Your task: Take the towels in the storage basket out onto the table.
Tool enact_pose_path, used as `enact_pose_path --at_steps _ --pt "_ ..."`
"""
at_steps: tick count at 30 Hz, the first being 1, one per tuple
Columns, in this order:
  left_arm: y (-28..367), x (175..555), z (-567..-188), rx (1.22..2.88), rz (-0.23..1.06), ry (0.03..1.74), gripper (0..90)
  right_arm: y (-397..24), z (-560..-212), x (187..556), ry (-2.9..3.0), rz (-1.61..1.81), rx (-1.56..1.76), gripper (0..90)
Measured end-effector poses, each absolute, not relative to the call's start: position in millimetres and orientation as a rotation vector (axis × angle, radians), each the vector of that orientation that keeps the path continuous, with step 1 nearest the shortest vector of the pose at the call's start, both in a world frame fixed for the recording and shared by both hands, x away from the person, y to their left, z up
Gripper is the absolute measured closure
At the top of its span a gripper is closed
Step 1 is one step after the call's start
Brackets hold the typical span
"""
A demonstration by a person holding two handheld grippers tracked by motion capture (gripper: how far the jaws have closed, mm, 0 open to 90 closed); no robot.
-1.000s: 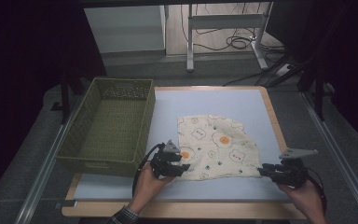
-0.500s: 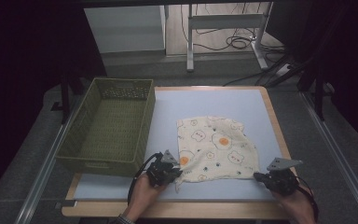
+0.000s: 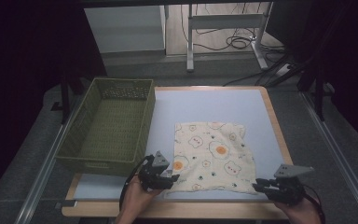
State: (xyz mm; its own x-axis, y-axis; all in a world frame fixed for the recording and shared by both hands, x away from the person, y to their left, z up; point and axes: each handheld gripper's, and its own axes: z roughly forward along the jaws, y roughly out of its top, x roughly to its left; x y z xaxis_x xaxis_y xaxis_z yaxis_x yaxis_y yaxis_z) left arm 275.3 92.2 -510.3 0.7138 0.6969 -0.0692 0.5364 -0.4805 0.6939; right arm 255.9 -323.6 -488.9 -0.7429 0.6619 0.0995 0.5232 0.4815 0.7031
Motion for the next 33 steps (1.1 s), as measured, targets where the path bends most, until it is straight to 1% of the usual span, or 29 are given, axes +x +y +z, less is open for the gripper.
enact_pose_path --at_steps 2,5,10,13,20,24,28,30,33 --pt "84 288 -512 2.194 0.324 0.928 35.2 -323 -487 270 2.511 1.093 1.036 70.1" --pt "76 307 -514 2.173 0.325 0.940 32.3 -321 -487 297 2.471 1.079 1.055 70.7" --pt "71 334 -515 2.159 0.345 0.971 32.4 -317 -487 342 2.411 1.061 1.111 73.5" --pt "72 350 -516 2.154 0.367 0.995 33.6 -317 -490 363 2.392 1.060 1.150 73.9" --pt "70 379 -520 2.130 0.372 1.035 39.7 -316 -494 392 2.350 1.036 1.192 73.7" --pt "68 395 -518 2.128 0.408 1.050 43.3 -315 -495 405 2.334 1.022 1.203 72.3" --pt "69 407 -515 2.122 0.447 1.057 46.2 -315 -496 418 2.328 1.023 1.209 72.9" --pt "72 415 -514 2.110 0.471 1.078 50.5 -313 -496 423 2.330 1.021 1.211 72.8" --pt "78 425 -514 2.084 0.477 1.124 54.7 -311 -496 430 2.330 1.015 1.194 72.9"
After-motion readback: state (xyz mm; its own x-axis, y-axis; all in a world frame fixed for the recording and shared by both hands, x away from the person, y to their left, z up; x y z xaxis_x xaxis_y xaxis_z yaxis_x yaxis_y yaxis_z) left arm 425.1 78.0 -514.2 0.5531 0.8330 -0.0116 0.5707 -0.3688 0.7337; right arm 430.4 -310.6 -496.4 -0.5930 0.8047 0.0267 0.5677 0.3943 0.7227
